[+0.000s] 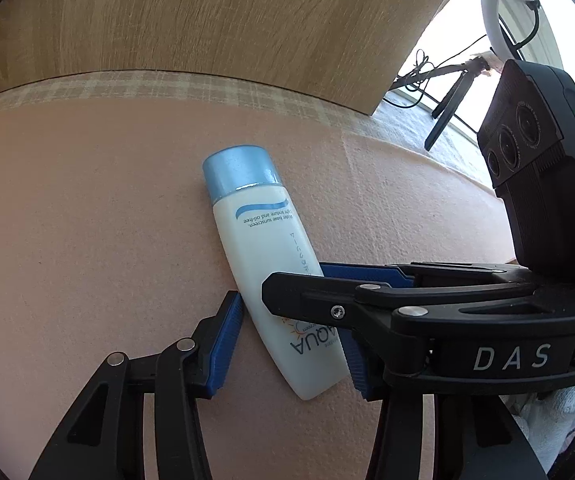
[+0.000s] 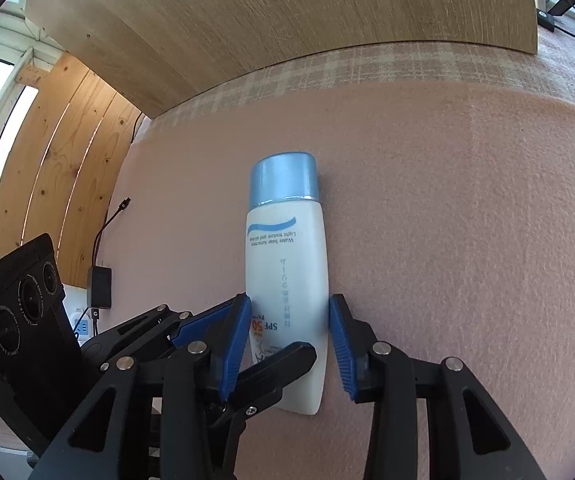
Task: Organize objects
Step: 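Move the right gripper to the white AQUA sunscreen bottle and close on it, then carry the sunscreen bottle into the box and open the right gripper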
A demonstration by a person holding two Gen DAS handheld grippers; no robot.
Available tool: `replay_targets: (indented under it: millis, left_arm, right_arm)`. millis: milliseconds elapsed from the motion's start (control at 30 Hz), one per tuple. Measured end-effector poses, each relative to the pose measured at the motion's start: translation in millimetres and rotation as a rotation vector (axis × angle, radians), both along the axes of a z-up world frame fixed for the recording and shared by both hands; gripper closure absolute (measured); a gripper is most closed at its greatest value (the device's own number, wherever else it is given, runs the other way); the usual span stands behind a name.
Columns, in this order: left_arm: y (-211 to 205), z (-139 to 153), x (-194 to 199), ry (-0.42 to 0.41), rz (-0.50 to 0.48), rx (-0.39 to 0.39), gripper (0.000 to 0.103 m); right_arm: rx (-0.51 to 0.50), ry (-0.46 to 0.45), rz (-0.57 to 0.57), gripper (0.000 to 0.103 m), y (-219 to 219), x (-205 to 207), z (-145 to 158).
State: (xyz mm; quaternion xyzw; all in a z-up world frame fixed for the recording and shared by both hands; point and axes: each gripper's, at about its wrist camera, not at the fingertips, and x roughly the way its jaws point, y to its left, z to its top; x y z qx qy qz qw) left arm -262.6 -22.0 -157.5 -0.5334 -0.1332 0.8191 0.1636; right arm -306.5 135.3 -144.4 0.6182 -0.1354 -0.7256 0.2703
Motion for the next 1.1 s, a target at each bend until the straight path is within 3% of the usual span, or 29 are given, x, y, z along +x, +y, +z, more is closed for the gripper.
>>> replay_targets:
  millis: [267,567,767,1100]
  left_arm:
    - [12,6,12,0.010,-0.001,-0.008,0.053]
    - [44,46,56,0.077,-0.049,-0.041,0.053]
    - [84,72,92,0.133,-0.115,-0.077,0.053]
    - [176,101,137,0.195,-0.262,-0.068,0.053]
  right_arm:
    - [0.003,0.015,-0.013,0.067,5,15,5]
    - [-0.023,0.076,-0.070,0.067,32,61,38]
    - [-0.011,0.129,-0.118,0.067,59,108,63]
    - [0.003,0.185,-0.264,0.067,125,184,104]
